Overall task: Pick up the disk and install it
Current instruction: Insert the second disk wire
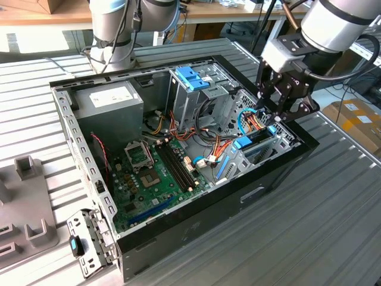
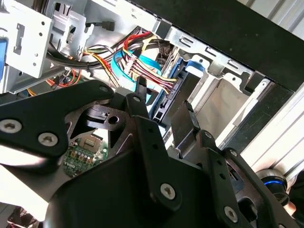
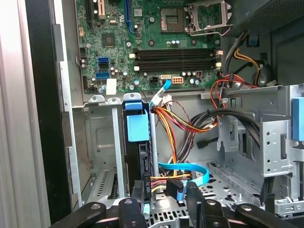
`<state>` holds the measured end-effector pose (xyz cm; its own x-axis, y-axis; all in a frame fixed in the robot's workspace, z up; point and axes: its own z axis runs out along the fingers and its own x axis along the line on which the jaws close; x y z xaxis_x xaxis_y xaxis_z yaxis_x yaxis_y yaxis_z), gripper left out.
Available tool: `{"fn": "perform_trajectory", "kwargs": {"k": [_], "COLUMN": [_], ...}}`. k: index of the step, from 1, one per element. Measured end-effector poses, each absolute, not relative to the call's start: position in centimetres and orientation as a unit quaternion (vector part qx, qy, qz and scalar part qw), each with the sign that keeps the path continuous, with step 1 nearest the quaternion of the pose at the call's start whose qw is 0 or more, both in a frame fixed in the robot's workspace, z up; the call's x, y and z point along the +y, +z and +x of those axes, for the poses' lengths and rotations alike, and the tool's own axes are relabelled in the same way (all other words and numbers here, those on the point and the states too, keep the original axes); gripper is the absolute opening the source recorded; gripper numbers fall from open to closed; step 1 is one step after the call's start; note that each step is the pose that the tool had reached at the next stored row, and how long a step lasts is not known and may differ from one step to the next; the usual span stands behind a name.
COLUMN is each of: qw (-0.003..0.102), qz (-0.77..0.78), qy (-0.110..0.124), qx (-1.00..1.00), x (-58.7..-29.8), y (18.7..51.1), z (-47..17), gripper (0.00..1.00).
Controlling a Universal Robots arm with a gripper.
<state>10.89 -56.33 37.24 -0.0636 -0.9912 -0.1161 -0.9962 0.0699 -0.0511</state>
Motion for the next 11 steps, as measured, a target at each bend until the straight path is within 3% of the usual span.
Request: {"fn": "perform_trajectory", "kwargs": {"k": [11], "qw": [0.06], "qz": [-0.682], "qy": [0.021], "qx": [0.729], "x": [-56.33], "y": [37.17], "z": [10.66], "gripper": [0.48]}}
